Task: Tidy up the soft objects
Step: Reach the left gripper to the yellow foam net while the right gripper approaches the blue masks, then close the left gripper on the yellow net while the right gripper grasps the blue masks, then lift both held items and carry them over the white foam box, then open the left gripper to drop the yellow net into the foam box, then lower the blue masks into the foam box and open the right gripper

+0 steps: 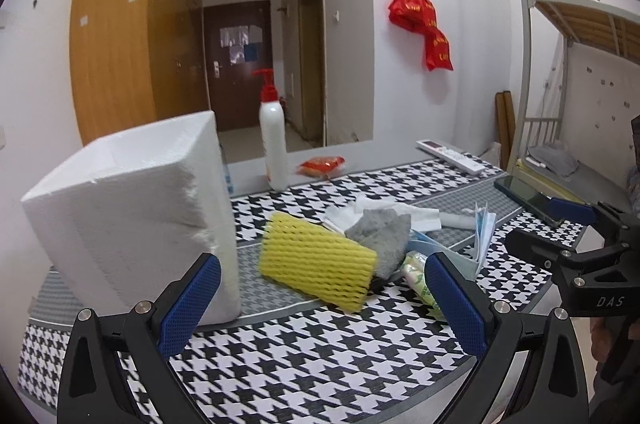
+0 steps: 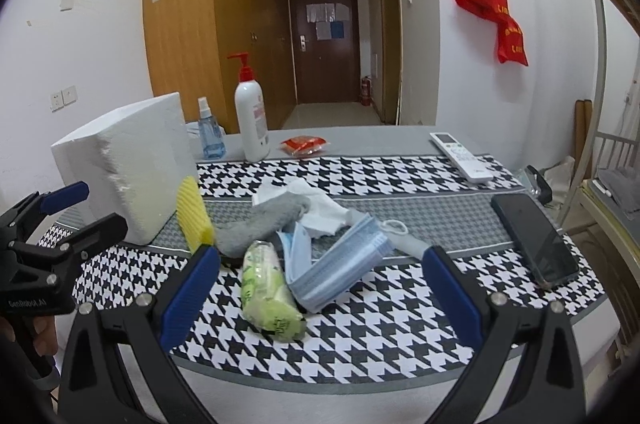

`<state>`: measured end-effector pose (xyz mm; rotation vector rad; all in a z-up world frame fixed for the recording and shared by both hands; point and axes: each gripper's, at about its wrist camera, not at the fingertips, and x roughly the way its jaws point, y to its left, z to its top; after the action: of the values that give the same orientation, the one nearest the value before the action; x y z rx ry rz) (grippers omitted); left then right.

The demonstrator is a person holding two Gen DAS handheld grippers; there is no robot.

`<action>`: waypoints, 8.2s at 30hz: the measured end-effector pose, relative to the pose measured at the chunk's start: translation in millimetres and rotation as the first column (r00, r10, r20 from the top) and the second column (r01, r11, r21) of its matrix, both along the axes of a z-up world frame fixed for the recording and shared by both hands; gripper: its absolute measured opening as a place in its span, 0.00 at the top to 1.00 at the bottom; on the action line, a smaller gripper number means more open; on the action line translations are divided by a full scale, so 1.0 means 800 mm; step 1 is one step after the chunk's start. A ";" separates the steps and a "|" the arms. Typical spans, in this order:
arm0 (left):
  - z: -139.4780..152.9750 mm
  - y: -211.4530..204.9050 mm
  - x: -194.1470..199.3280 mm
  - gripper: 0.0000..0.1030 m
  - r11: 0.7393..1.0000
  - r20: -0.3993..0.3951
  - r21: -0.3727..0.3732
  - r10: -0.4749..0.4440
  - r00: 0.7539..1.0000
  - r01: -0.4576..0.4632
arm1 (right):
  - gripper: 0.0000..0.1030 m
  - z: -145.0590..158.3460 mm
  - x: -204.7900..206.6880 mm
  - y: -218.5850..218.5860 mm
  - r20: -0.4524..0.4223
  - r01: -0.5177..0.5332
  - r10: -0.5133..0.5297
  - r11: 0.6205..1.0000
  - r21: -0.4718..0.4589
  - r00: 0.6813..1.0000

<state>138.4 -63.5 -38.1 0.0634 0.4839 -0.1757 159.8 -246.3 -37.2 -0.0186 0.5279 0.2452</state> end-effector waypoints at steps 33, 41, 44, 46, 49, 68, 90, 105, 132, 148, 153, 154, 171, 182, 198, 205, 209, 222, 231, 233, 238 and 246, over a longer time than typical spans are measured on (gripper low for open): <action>-0.046 -0.033 0.091 0.02 0.995 -0.160 0.016 0.101 0.982 -0.100 | 0.01 -0.038 0.060 -0.020 -0.141 -0.010 0.012 1.000 0.017 0.990; -0.064 -0.040 0.112 0.15 0.988 -0.220 0.049 0.155 0.963 -0.148 | 0.01 -0.042 0.070 -0.015 -0.155 -0.017 0.013 1.000 -0.025 0.988; -0.070 -0.032 0.116 0.27 0.985 -0.251 0.033 0.173 0.952 -0.170 | 0.01 -0.043 0.072 -0.017 -0.160 -0.027 0.025 1.000 -0.009 0.987; -0.070 -0.026 0.114 0.35 0.984 -0.258 0.015 0.176 0.950 -0.178 | 0.01 -0.045 0.074 -0.016 -0.171 -0.028 0.027 1.000 -0.004 0.985; -0.071 -0.022 0.111 0.46 0.983 -0.264 0.012 0.180 0.948 -0.183 | 0.01 -0.048 0.075 -0.015 -0.181 -0.038 0.037 0.999 0.001 0.983; -0.066 -0.010 0.100 0.86 0.986 -0.246 -0.011 0.161 0.956 -0.169 | 0.08 -0.058 0.077 -0.026 -0.238 -0.038 0.058 0.995 0.087 0.970; -0.047 -0.004 0.081 0.90 0.993 -0.179 -0.041 0.098 0.979 -0.107 | 0.72 -0.052 0.064 -0.008 -0.223 -0.116 0.138 0.987 0.109 0.965; -0.011 0.005 0.055 0.90 0.995 -0.076 -0.058 0.079 0.994 -0.084 | 0.72 0.003 0.042 -0.015 -0.103 -0.099 0.107 0.991 0.085 0.989; 0.050 0.008 0.031 0.90 0.998 0.049 -0.021 0.066 0.997 -0.065 | 0.72 0.051 0.038 0.007 0.019 -0.141 0.139 0.987 0.081 0.990; 0.084 0.016 0.029 0.90 0.997 0.124 -0.008 0.079 0.989 -0.079 | 0.72 0.071 0.038 0.020 0.075 -0.173 0.166 0.981 0.084 0.983; 0.093 0.022 0.027 0.90 0.995 0.142 0.002 0.094 0.985 -0.095 | 0.72 0.077 0.041 0.026 0.088 -0.193 0.185 0.976 0.097 0.979; 0.095 0.022 0.027 0.90 0.995 0.142 0.001 0.094 0.985 -0.095 | 0.72 0.079 0.042 0.027 0.089 -0.196 0.187 0.976 0.100 0.978; 0.118 0.048 0.021 0.90 0.990 0.176 -0.004 0.140 0.974 -0.142 | 0.72 0.095 0.048 0.055 0.116 -0.251 0.239 0.963 0.102 0.964; 0.123 0.084 0.020 0.90 0.977 0.179 -0.008 0.209 0.961 -0.211 | 0.72 0.100 0.054 0.083 0.127 -0.314 0.301 0.944 0.098 0.945; 0.115 0.120 0.052 0.90 0.969 0.091 0.005 0.245 0.965 -0.246 | 0.72 0.099 0.067 0.101 0.124 -0.351 0.338 0.931 0.099 0.933; 0.107 0.135 0.075 0.90 0.967 0.029 -0.003 0.255 0.967 -0.255 | 0.72 0.097 0.068 0.106 0.121 -0.341 0.330 0.936 0.089 0.936; 0.103 0.140 0.081 0.90 0.965 0.012 -0.009 0.261 0.965 -0.261 | 0.72 0.097 0.069 0.111 0.116 -0.335 0.325 0.938 0.085 0.939; 0.102 0.149 0.078 0.16 0.959 0.055 -0.004 0.282 0.958 -0.282 | 0.72 0.100 0.072 0.123 0.108 -0.327 0.319 0.943 0.067 0.942; 0.112 0.154 0.055 0.01 0.950 0.125 -0.011 0.311 0.942 -0.312 | 0.72 0.104 0.070 0.135 0.117 -0.342 0.334 0.938 0.057 0.935; 0.112 0.154 0.053 0.01 0.947 0.128 -0.004 0.320 0.939 -0.322 | 0.72 0.104 0.071 0.137 0.119 -0.346 0.338 0.936 0.058 0.934; 0.116 0.166 0.042 0.01 0.935 0.139 -0.026 0.353 0.925 -0.353 | 0.72 0.106 0.071 0.144 0.122 -0.365 0.357 0.930 0.052 0.926; 0.118 0.180 0.029 0.01 0.922 0.145 -0.029 0.385 0.911 -0.385 | 0.72 0.111 0.072 0.158 0.130 -0.393 0.385 0.918 0.050 0.914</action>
<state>161.5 80.7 56.3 -0.0197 0.3389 0.2173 217.6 -119.8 51.4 -0.0653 0.3925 0.6518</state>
